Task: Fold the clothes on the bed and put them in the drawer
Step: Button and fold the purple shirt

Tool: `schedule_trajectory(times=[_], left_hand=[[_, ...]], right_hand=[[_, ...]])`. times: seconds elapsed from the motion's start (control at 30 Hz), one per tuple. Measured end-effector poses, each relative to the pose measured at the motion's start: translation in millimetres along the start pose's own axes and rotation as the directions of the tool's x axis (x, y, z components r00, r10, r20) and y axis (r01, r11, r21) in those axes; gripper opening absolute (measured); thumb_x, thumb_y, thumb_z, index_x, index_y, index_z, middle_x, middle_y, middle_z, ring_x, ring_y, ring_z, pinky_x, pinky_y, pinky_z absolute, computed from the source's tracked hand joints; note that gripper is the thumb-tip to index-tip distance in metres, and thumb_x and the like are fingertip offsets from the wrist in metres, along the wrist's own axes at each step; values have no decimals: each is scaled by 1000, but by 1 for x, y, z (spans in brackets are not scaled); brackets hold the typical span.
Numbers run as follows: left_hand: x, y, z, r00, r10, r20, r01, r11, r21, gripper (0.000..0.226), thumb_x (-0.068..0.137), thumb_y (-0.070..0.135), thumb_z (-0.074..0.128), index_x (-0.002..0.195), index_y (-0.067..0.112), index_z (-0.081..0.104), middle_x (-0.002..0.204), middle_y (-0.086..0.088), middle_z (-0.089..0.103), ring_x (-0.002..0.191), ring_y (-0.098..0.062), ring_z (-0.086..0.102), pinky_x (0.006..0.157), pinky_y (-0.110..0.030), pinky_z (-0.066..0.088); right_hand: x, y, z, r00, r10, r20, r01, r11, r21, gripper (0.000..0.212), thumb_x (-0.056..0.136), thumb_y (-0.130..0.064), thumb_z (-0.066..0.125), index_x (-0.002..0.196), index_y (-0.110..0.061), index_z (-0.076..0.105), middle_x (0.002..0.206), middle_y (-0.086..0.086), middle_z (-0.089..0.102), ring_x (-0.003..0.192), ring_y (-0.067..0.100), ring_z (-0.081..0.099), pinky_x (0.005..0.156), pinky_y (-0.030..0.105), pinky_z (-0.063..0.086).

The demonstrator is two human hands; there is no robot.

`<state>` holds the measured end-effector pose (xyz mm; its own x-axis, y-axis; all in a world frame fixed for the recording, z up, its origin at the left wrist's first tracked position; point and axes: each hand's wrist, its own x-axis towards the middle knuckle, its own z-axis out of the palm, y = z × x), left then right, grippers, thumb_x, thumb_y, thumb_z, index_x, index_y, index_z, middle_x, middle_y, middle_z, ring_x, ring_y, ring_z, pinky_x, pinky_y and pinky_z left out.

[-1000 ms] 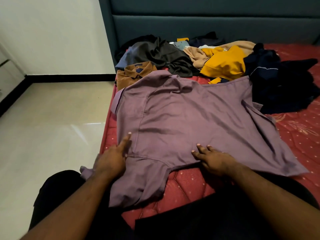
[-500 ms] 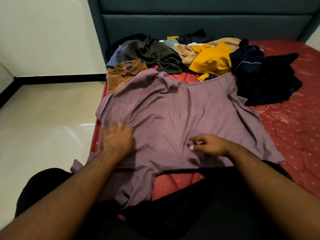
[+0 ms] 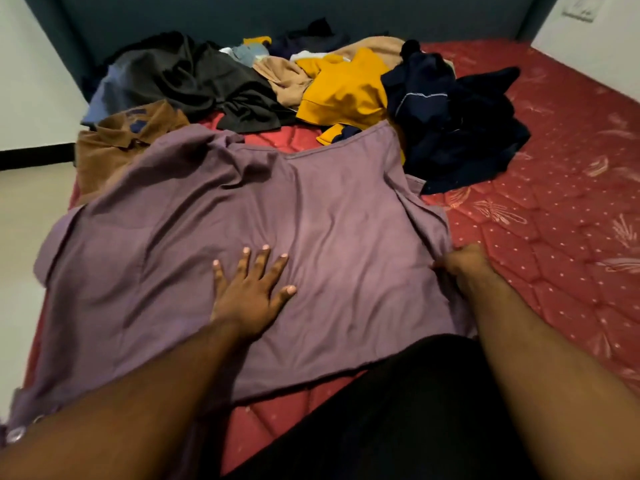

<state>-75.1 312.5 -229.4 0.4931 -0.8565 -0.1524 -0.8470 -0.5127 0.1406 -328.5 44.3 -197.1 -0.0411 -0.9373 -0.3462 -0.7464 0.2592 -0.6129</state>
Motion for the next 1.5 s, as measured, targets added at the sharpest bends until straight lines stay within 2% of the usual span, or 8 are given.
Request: schedule_trajectory(times=[0.17,0.33,0.5,0.67,0.8,1.1,1.3,1.5], left_hand=[[-2,1,10,996,-17,-82,19,999,27,77,82,78,4,152,47,6,164,9,7,151,-22,1,113,-65,-6],[8,19,-3,997,11,-76,-7,998,56,85,77,83,2,153,44,3,164,8,-5,150,-25,-10,105,-68,-18],[64,69,-14,987,158,8,-158,987,-9,86,78,84,9,153,43,2,164,10,-4,150,-21,-10,108,-68,-15],[72,67,13,986,151,-66,-148,988,47,78,81,80,2,152,47,0,163,13,-2,151,-19,-2,112,-66,-3],[75,67,21,980,159,-120,-152,986,61,72,88,77,11,151,44,24,160,8,24,147,-24,24,110,-69,14],[78,66,23,982,153,-114,-146,987,69,71,88,78,12,150,45,26,160,7,25,145,-23,29,108,-65,11],[78,66,21,984,138,-113,-129,989,76,69,89,76,17,148,44,32,159,2,29,142,-23,34,108,-62,12],[77,68,20,988,129,-90,-122,990,76,69,89,76,15,148,43,33,157,2,33,141,-24,36,108,-63,13]], right_hand=[[20,40,-30,980,-22,-200,41,995,90,21,70,1,76,61,-11,62,66,12,58,56,22,53,60,38,52],[-5,16,-23,862,-383,-331,261,896,-358,37,84,-10,59,120,-9,53,120,24,50,111,42,50,93,47,42],[-20,-22,34,486,-710,509,874,378,-307,67,85,-62,39,142,-27,45,152,4,37,140,24,32,115,35,24],[67,10,1,876,-461,141,452,684,-573,71,88,-75,20,149,-39,25,161,-6,16,147,27,13,116,53,3],[69,-21,11,786,-613,-84,459,669,-585,59,91,-56,42,140,-24,44,145,5,42,137,27,32,115,54,15],[76,-75,26,940,-294,-171,228,918,-323,37,87,-30,61,124,-24,56,124,6,59,119,31,49,100,51,28],[-8,-70,65,670,-721,176,627,423,-654,38,96,-44,42,118,-23,63,117,6,57,110,28,51,96,45,33],[47,-70,50,937,-331,-116,339,939,57,30,86,-31,49,107,-17,65,98,14,70,86,37,67,80,46,55]])
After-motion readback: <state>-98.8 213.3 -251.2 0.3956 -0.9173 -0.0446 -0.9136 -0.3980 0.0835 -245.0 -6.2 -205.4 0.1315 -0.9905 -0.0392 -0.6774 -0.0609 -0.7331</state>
